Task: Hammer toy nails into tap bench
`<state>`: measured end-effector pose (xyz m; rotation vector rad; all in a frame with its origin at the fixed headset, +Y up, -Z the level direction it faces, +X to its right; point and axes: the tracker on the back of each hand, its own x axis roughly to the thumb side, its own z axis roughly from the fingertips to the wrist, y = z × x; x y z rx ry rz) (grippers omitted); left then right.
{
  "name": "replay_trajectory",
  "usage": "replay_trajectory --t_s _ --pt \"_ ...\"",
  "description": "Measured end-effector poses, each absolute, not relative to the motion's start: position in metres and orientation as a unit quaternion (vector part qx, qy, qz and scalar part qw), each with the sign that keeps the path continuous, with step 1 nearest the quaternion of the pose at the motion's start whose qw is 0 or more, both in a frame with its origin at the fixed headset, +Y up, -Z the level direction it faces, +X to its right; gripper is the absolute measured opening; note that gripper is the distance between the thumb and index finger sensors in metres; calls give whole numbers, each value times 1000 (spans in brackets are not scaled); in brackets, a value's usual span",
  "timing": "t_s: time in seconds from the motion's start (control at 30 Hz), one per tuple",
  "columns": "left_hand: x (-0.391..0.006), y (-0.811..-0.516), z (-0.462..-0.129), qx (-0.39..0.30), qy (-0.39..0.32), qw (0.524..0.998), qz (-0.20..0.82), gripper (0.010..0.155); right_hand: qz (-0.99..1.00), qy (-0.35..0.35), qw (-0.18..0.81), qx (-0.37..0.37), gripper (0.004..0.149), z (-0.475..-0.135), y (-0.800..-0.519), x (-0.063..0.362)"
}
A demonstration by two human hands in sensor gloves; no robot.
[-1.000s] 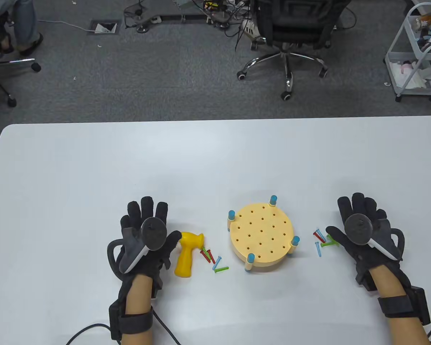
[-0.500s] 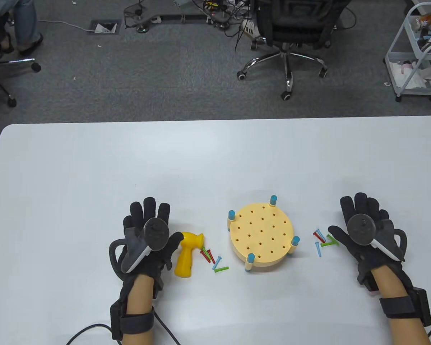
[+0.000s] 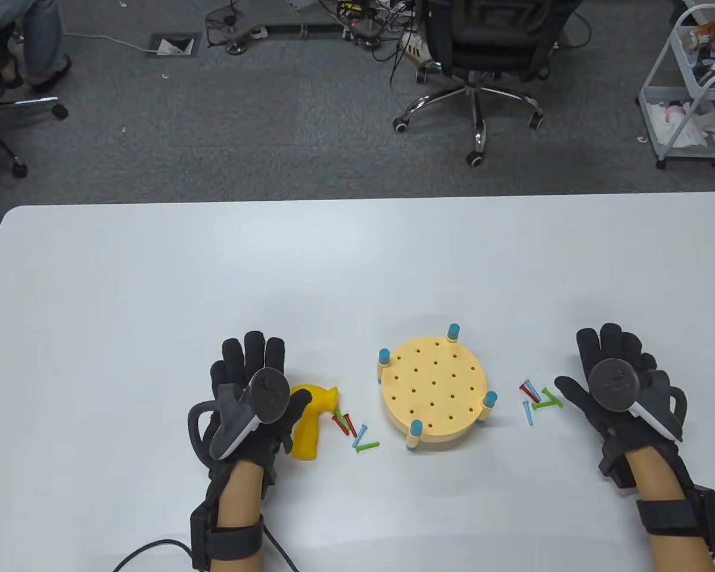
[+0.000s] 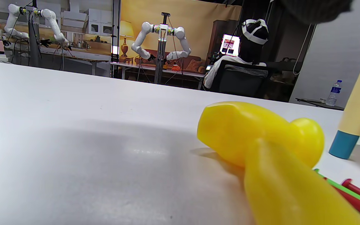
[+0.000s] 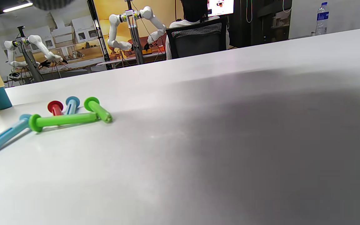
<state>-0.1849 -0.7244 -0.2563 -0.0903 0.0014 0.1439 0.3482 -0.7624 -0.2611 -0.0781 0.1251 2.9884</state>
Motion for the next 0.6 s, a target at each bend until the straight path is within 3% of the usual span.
replay_trajectory --t_s 0.4,0.6 --pt "-185 -724 -256 -59 11 995 74 91 996 49 78 -21 88 -262 -763 348" --pt "-180 -734 -256 -163 66 982 63 103 996 54 76 -17 88 -262 -765 346"
